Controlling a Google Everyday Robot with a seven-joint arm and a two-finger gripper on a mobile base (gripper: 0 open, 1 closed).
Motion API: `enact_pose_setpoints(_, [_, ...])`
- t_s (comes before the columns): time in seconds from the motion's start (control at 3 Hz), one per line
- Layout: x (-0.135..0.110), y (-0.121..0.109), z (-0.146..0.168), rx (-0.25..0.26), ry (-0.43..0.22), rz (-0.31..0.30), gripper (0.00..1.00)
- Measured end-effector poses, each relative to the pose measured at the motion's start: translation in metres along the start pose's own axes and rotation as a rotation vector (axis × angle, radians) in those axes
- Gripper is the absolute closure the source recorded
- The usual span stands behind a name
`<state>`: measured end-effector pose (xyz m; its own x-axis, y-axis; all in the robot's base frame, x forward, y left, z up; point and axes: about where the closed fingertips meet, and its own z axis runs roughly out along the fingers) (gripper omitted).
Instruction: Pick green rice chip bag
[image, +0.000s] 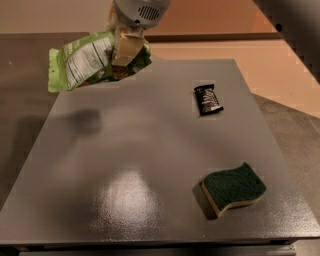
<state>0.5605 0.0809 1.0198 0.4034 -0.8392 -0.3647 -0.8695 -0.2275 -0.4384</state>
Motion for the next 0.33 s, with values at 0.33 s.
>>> enact_pose_setpoints(0.33, [0.0,0.0,0.0,0.0,0.0,0.0,1.0])
